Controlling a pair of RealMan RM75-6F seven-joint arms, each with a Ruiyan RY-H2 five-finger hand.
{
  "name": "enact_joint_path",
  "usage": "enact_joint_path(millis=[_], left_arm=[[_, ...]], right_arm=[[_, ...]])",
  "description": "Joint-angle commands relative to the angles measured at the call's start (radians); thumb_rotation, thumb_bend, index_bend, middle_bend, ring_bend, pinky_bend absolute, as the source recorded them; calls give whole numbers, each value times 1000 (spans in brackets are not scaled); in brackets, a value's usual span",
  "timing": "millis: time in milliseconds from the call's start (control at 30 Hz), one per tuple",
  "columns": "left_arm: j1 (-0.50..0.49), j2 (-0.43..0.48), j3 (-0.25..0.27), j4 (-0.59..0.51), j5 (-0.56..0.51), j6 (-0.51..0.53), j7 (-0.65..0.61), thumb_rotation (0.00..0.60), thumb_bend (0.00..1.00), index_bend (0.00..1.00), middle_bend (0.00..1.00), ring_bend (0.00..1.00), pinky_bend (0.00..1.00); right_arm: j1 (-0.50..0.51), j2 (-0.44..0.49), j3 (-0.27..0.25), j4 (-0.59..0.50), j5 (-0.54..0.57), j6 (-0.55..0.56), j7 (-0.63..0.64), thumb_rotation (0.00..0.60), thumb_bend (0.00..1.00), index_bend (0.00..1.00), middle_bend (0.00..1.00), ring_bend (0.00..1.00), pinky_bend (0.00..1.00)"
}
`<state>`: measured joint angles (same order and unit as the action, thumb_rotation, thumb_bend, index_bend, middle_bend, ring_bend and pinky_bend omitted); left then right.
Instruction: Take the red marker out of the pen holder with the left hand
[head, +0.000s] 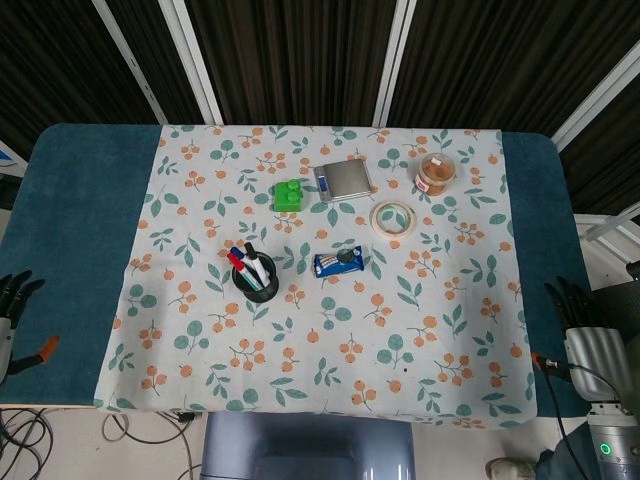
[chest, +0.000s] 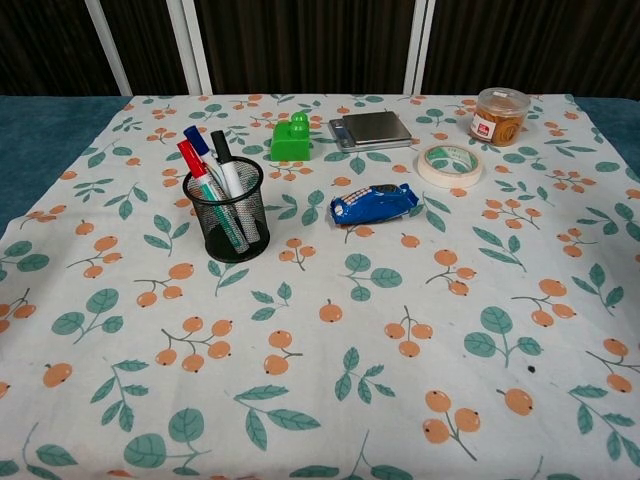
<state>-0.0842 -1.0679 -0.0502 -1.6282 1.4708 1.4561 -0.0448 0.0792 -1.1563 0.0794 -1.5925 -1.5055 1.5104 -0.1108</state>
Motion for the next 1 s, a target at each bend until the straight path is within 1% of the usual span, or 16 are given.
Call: enact_joint_path(millis=[33,67,133,167,200,300,367,433,533,600,667,733,833,933,1000], left_arm=[[-20,2,-9,22,2,-23,-54,600,227,172,54,0,22],[-26,4,-8,26,10,-31,-77,600,227,179,54,0,22],[-41,12,-4,32,27,-57,-165,600,227,193,55,0,23],[-57,21,-2,33,37,-84,-246,600,227,199,55,0,23],[-72,30,0,36,44,-111,-299,600,227,202,55,0,24],[-148,75,3,49,73,-228,-412,600,227,203,54,0,31],[-222,100,-12,52,82,-320,-503,600,227,204,54,0,37],[-292,113,-35,47,73,-407,-552,600,228,210,54,0,37],[-381,120,-62,41,48,-526,-600,600,228,228,54,0,37],[-449,126,-78,24,11,-635,-620,600,228,230,54,0,37],[-494,124,-89,14,-23,-709,-627,600,228,235,54,0,37],[-532,103,-98,20,-66,-768,-611,600,228,243,54,0,36],[-566,64,-103,33,-116,-818,-582,600,239,262,54,0,34],[-603,31,-112,44,-169,-886,-596,600,278,275,53,0,33],[-620,17,-122,56,-194,-910,-608,600,281,295,53,0,33]], right_arm=[[0,-1,1,0,-1,2,-1,600,163,70,0,64,173],[0,-1,1,1,-1,2,-1,600,162,70,0,64,173],[-1,-1,1,1,-1,3,1,600,162,70,0,64,173],[-1,-1,2,1,0,3,4,600,162,70,0,64,173],[-1,-1,2,0,0,4,5,600,162,70,0,64,173],[-1,-2,1,3,-5,6,5,600,163,71,0,64,173],[-1,-3,0,2,-5,5,2,600,162,72,0,64,173],[-1,-4,0,1,-5,6,-3,600,162,72,0,64,173],[-3,-5,1,1,-2,8,-6,600,163,72,0,64,173],[-3,-5,2,1,0,9,-6,600,162,73,0,64,173],[-4,-5,2,1,-1,10,-5,600,162,74,0,64,173],[-5,-6,2,2,-2,13,-5,600,162,74,0,64,173],[-6,-6,3,3,-2,16,-4,600,162,75,0,64,173],[-7,-6,3,2,0,15,0,600,162,75,0,65,173],[-7,-6,4,2,0,15,1,600,162,75,0,65,173]])
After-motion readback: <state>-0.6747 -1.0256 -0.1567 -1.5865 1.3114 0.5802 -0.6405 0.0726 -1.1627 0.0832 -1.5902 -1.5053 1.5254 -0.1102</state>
